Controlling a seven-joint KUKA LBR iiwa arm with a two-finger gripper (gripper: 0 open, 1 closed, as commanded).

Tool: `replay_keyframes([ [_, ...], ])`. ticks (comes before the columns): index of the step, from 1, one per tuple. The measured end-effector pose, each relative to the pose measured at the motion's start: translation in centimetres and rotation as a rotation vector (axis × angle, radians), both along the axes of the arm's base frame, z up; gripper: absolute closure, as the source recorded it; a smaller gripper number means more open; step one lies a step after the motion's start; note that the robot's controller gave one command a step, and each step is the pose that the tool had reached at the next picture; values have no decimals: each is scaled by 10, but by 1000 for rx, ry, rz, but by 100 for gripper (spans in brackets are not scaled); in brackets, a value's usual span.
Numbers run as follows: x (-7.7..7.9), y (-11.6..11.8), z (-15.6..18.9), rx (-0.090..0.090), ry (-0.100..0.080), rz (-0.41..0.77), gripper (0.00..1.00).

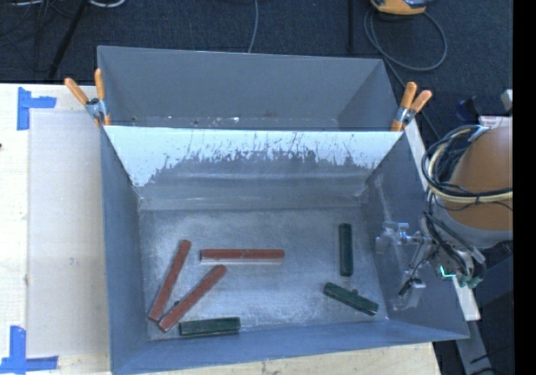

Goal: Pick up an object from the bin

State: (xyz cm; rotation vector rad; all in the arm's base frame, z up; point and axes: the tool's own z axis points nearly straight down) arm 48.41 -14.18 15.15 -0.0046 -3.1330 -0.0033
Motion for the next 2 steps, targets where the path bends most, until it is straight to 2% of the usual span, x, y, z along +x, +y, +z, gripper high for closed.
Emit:
replay_keyframes([
  [1,2,1,3,-2,-7,4,0],
  [2,16,5,-25,-1,-9,321,0],
])
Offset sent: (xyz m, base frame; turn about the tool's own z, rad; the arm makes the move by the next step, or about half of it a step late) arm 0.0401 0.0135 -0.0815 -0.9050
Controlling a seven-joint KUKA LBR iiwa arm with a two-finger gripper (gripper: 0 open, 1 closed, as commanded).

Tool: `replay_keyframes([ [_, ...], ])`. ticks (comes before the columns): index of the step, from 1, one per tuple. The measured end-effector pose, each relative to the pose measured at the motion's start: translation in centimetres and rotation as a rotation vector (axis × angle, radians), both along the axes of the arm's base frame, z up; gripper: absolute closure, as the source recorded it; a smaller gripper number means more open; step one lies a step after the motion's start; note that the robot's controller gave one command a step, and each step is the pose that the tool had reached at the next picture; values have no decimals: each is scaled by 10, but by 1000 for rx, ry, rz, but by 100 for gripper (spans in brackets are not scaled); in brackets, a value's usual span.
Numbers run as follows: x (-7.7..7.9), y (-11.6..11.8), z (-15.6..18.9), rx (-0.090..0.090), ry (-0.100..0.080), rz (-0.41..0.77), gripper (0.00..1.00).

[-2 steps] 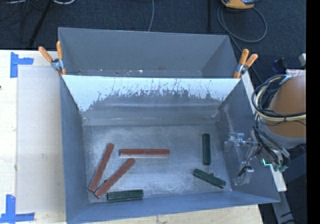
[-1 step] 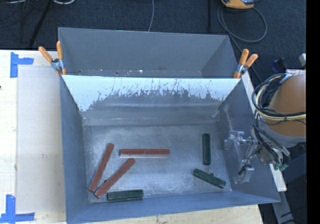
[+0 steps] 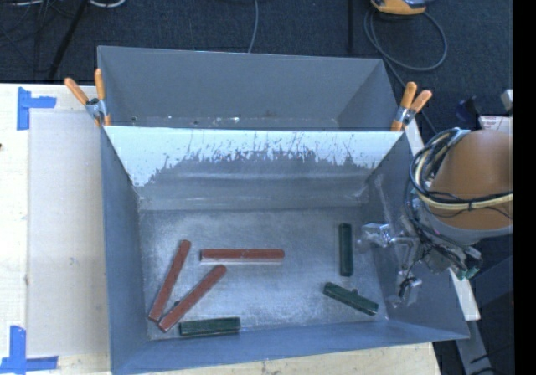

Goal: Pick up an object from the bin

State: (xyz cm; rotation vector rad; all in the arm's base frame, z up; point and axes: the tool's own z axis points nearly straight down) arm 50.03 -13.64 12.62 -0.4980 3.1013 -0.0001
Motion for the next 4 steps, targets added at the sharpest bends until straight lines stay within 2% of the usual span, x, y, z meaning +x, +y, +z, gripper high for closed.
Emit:
replay_keyframes([
  [1,41,12,-2,1,-3,308,0],
  [2,47,-7,-18,1,-1,270,0],
  [3,70,7,-49,0,-2,528,0],
  [4,71,7,-55,0,0,483,100],
])
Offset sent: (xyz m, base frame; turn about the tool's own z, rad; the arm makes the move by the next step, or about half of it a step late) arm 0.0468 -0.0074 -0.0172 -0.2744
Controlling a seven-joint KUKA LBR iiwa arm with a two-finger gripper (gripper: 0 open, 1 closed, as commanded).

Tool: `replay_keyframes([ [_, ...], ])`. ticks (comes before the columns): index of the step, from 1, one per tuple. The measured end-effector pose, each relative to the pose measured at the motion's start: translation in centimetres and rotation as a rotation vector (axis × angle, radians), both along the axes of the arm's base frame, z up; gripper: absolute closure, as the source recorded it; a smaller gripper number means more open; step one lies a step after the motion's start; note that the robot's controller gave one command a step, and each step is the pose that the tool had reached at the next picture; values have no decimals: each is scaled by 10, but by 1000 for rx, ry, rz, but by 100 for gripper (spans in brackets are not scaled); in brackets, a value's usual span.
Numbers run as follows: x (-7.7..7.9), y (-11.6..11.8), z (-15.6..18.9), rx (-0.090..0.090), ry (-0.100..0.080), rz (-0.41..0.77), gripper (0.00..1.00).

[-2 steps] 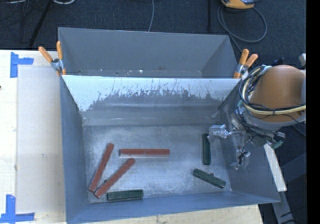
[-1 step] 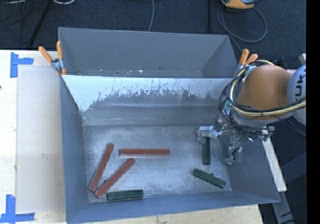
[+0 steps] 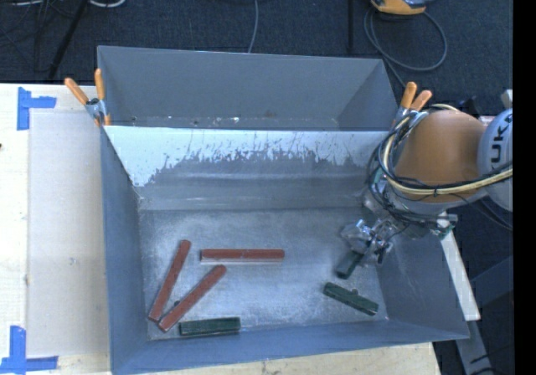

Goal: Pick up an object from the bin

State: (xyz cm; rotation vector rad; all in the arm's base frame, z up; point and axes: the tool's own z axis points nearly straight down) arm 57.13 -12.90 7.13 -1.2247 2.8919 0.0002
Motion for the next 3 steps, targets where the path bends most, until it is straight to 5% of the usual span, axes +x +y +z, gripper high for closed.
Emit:
replay_keyframes([
  [3,-3,2,23,3,11,-1,100],
])
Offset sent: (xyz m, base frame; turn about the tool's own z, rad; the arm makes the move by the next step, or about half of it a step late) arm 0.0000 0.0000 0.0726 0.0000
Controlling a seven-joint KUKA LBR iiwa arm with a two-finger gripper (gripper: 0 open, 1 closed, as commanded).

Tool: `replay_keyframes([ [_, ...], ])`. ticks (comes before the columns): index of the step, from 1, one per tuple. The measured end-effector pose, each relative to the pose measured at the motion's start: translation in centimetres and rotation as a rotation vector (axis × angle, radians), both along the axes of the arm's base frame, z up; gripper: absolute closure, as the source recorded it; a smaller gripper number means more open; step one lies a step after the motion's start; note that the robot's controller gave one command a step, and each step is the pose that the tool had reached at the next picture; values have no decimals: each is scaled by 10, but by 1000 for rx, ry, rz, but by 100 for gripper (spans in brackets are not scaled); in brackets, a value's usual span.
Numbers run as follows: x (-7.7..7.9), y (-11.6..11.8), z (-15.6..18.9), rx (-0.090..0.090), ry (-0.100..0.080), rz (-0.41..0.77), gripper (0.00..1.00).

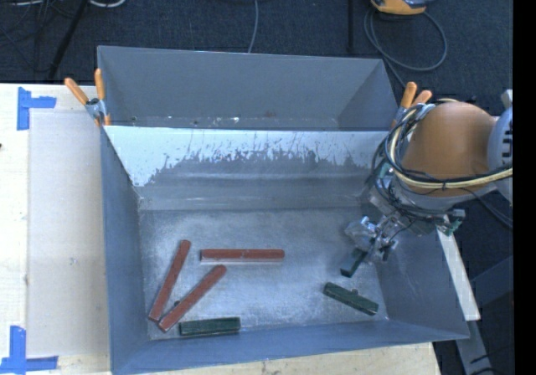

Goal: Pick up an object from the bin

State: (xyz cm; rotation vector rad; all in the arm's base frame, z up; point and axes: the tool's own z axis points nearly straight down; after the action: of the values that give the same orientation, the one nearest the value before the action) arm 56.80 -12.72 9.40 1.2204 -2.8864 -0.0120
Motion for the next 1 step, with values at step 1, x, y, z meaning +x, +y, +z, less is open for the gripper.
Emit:
replay_keyframes([
  [1,1,0,23,-1,-4,0,100],
])
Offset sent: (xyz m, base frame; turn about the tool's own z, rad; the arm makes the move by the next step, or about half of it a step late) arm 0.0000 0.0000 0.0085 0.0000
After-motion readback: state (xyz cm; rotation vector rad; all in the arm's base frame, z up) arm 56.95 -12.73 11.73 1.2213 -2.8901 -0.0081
